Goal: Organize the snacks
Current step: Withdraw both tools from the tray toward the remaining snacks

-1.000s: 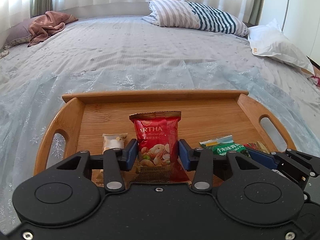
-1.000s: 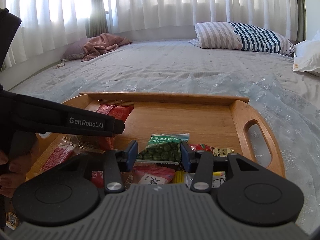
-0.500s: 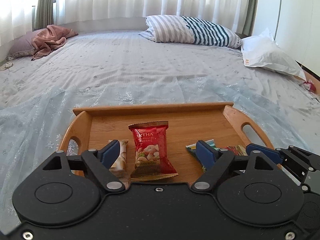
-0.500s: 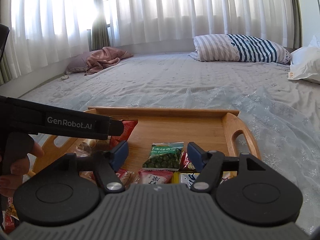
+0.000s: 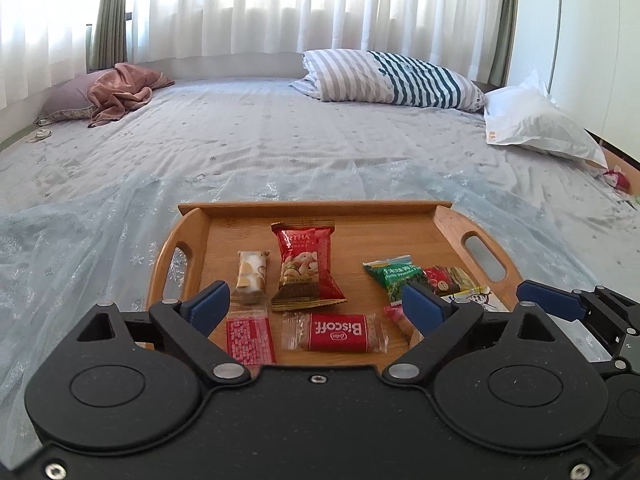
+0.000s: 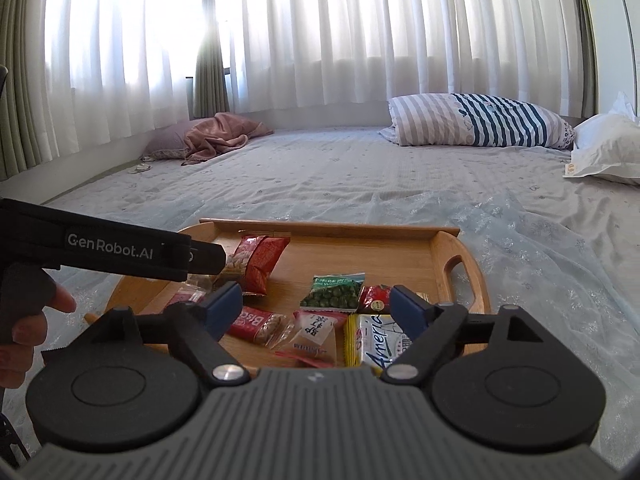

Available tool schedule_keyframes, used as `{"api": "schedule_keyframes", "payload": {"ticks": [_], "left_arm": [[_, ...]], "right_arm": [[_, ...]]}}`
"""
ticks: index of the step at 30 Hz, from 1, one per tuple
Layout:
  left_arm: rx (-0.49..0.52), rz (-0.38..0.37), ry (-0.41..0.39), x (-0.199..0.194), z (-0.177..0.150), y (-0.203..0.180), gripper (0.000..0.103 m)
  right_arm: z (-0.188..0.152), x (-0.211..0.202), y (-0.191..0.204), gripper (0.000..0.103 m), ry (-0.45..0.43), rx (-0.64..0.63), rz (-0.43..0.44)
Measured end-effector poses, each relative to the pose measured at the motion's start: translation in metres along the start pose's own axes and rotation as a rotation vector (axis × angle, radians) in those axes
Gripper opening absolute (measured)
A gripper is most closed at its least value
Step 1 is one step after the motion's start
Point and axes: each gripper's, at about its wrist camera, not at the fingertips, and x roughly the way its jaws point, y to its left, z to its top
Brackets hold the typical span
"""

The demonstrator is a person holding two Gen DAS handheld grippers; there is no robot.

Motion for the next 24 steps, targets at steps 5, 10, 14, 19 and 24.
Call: {"api": "schedule_keyframes", "payload": {"ticks": [5,10,14,19,24], "left_arm": [[-0.013,0.007,0.001,-0.019,-0.019,0.0,0.094],[-0.033,0.026,0.004,-0.033,-0.04,0.002,0.094],[-0.055,0.033,0.021,-0.04,-0.056,0.003,0.094],[-0.094,0.06,0.008,-0.053,-0.079,0.006,0.094],[-0.095,0.117,-0.008,-0.067,-0.099,0.006,0.094]], "right_arm": [[-0.012,-0.017,0.004,0.09,-0.008,-0.012,-0.007],[-0.025,-0.029,0.006,0.091,-0.008,-0.01,-0.016],[-0.036,-0.036,0.007,0.091,-0.002,0.011,-0.024],[-0.052,-0.048,0.009,0.091,-0.022,0.027,-0.054],[-0.068,-0.057,0.018,0.091,-0.024,-0.01,-0.084]]}}
